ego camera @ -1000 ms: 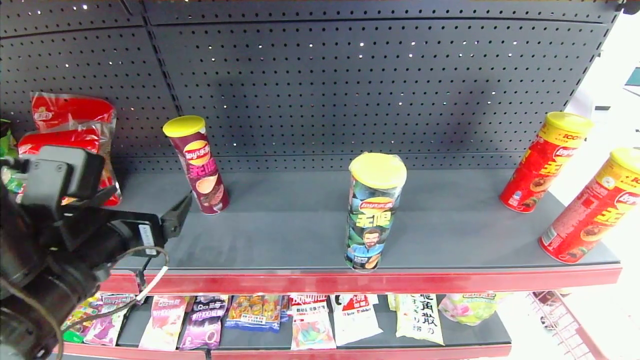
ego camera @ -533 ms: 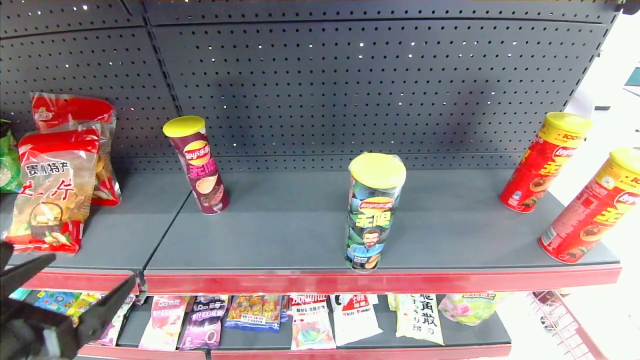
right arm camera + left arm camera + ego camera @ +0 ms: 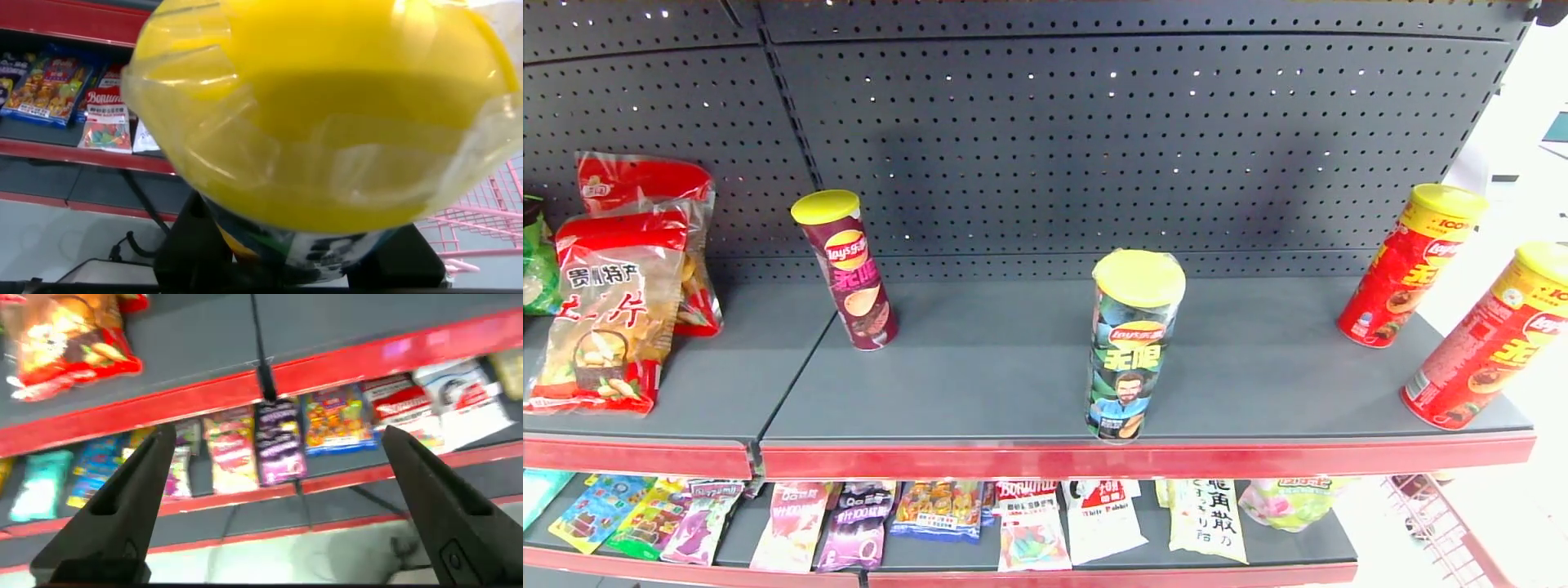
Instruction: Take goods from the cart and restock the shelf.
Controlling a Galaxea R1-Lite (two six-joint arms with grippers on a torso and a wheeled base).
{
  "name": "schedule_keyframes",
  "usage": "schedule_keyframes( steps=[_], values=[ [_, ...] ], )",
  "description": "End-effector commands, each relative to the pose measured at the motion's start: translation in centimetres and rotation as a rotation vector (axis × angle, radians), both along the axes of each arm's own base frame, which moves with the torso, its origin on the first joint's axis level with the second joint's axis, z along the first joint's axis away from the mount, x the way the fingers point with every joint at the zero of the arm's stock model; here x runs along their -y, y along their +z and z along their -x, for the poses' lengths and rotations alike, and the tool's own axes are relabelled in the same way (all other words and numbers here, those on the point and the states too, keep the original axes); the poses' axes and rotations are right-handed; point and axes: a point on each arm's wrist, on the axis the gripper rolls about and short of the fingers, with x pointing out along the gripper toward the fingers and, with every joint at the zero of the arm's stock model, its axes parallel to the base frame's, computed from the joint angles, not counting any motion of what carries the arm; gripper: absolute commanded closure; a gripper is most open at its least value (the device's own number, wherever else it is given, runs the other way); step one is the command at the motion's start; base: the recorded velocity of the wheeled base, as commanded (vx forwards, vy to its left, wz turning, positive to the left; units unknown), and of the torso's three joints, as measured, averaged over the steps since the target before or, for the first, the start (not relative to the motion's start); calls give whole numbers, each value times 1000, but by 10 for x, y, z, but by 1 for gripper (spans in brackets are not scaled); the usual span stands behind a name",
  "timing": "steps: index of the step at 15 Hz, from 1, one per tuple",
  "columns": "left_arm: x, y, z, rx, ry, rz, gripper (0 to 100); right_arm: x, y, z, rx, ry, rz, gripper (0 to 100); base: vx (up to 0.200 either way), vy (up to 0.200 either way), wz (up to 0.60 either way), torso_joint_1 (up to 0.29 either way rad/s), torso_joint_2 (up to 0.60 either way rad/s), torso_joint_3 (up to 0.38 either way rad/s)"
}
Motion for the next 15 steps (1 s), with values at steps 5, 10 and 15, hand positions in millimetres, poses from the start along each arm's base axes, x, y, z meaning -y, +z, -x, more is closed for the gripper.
schedule_keyframes(
  steps=[5, 10, 15],
  values=[
    [-2, -6, 5, 17, -2, -33, 0, 0, 0, -3, -26, 3, 6, 100, 40, 0, 0, 1, 0, 0],
    [-3, -5, 7, 36, -5, -29, 0, 0, 0, -3, -25, 14, 22, 100, 80, 0, 0, -2, -1, -2],
    [-9, -18, 20, 75, -31, -1, 0, -4, 42, -26, -16, 121, -7, 100, 0, 0, 0, 0, 0, 0]
  ],
)
